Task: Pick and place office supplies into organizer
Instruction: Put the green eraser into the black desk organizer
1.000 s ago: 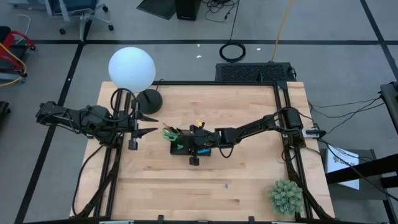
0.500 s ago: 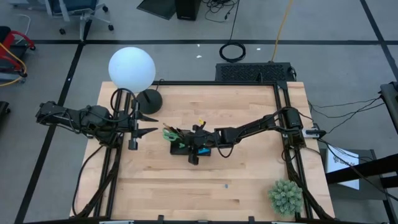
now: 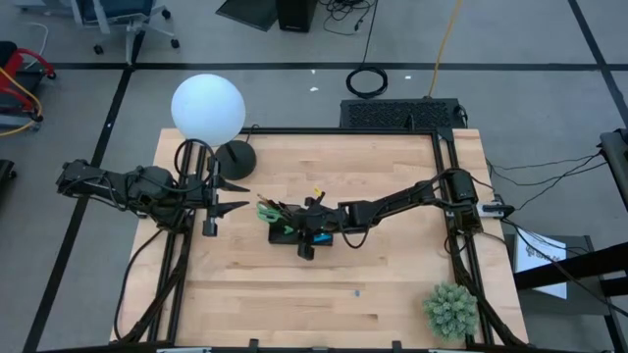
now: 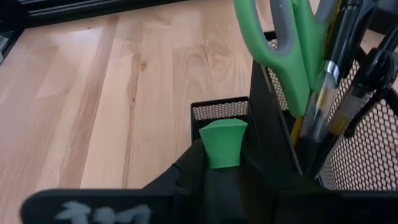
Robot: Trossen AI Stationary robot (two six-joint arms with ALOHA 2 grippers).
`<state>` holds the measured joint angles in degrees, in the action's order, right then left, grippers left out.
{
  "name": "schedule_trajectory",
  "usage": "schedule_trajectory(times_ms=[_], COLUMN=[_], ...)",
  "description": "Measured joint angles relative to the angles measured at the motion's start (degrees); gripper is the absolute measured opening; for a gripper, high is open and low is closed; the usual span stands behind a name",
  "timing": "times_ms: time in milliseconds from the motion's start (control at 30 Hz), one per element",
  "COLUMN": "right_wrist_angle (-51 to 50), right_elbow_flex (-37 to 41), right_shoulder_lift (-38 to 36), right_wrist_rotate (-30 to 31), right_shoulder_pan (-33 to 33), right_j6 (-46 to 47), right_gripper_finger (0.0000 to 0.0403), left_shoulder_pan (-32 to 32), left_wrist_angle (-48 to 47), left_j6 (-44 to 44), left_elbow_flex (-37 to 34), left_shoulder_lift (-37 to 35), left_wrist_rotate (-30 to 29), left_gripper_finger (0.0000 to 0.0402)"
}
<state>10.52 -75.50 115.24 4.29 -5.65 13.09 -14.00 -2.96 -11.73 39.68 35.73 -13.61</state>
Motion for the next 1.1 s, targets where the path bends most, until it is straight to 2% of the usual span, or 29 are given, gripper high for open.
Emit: schedule_trajectory(times_ms=[567,1100], right_wrist_angle=[-0.54,-0.58], right_elbow_flex=[0.00,0.00], right_shoulder_lift=[0.00,0.00], right_wrist_rotate=[-0.15,-0.11], right_shoulder_pan=[-0.09,-0.09], right_j6=[1.18,1.23], right_gripper_finger=[0.0167,0.0214], left_shoulder_pan=[-0.01,-0.01], left_wrist_angle=[0.00,0.00], left_j6=[0.00,0.02], left_elbow_flex=[0.00,0.00], left_shoulder_lift=[0.00,0.00], left_wrist_rotate=[0.00,0.00], left_gripper_finger=[0.0131,0.0131])
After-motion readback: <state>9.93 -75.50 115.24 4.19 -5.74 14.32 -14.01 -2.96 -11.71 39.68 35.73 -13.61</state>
